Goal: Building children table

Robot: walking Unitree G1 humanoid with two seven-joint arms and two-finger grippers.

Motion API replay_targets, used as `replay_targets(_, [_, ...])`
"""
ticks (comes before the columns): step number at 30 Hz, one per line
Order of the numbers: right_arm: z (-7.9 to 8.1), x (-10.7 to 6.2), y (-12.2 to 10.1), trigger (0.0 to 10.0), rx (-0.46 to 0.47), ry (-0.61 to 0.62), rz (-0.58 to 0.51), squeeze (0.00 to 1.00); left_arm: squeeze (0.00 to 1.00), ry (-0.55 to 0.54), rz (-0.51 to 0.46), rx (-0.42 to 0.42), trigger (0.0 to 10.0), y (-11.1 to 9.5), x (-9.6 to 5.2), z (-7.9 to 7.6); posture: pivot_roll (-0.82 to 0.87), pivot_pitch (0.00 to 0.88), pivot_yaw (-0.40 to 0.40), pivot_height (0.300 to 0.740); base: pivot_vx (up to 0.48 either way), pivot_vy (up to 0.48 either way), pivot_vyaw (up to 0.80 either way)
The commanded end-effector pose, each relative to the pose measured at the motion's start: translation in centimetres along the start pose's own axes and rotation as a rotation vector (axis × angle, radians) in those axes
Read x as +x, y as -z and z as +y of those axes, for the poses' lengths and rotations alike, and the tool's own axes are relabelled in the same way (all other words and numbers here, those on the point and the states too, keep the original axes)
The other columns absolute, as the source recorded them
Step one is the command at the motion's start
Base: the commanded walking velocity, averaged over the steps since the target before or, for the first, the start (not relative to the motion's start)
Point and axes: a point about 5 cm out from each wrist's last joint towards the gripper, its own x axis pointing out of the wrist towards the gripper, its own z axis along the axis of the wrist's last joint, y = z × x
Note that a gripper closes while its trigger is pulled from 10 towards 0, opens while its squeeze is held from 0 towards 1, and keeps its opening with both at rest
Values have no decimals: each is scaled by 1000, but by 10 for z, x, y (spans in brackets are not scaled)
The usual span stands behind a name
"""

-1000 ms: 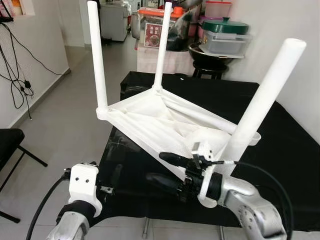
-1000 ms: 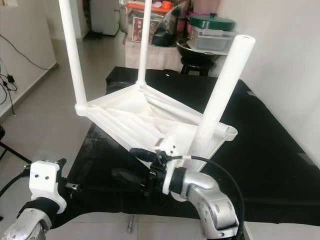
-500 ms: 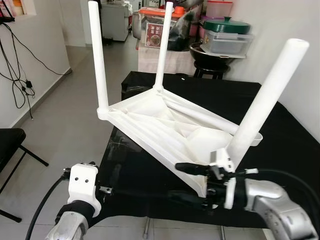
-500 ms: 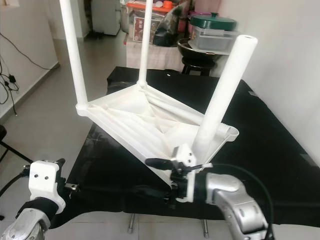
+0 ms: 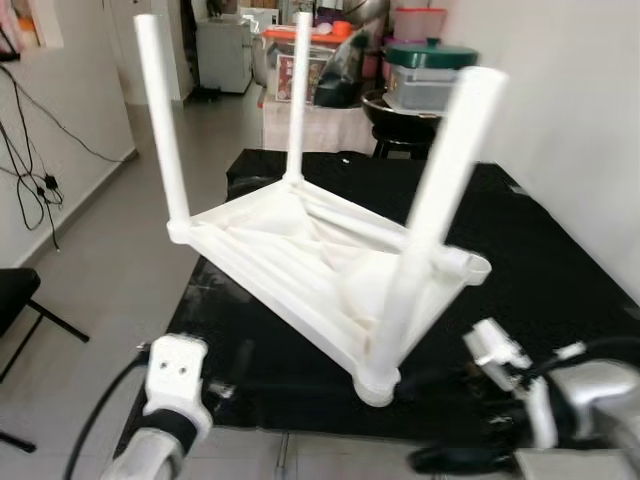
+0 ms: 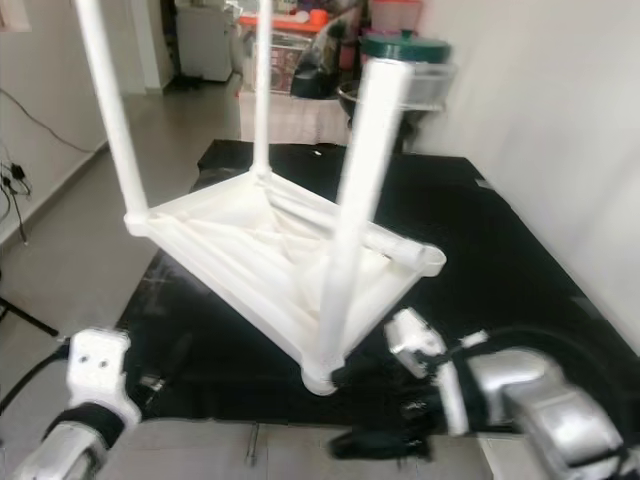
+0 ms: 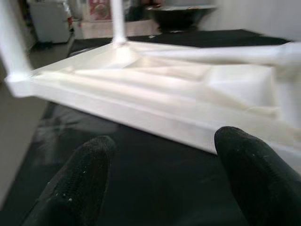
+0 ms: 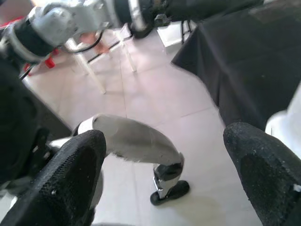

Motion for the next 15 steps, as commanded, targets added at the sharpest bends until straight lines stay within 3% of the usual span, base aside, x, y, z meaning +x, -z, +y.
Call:
replay_targets(1, [2,-1,-3,10000,-25,-21,14,0,0,-3,27,-5,10000,4,-2,2,-16,40,-77,740,0,-472,0])
replay_targets(3, [0,-4,-1,10000,-33,-7,40,0,0,-2,27,-6,10000,4,-2,2,-16,40,-76,740,0,-377,0])
replay_targets(6, [-24,-10,0,10000,-139,193,142,0,0,-8,22,-14,10000,4,-1,2,-20,40,-75,740,0,0,0])
replay_targets(7, [-24,-10,0,10000,-139,193,142,0,0,-8,22,-14,10000,4,-1,2,-20,40,-75,740,0,0,0])
replay_targets(8, [-37,-9,-1,10000,-222,294,196,0,0,-9,20,-12,10000,4,-1,2,-20,39,-74,740,0,0,0])
replay_targets(9, [-37,-9,-1,10000,-222,294,196,0,0,-9,20,-12,10000,4,-1,2,-20,39,-74,740,0,0,0])
replay_targets(10, [-49,-7,-2,10000,-306,388,248,0,0,-9,18,-8,10000,3,0,2,-19,41,-76,740,0,0,0])
replay_targets(13, [-51,-7,-2,10000,-307,400,253,0,0,-9,17,-6,10000,3,0,2,-19,41,-76,740,0,0,0])
replay_targets(15, [-71,9,-26,10000,-364,573,149,0,0,-3,15,2,10000,3,-1,-1,-34,39,-79,740,0,0,0])
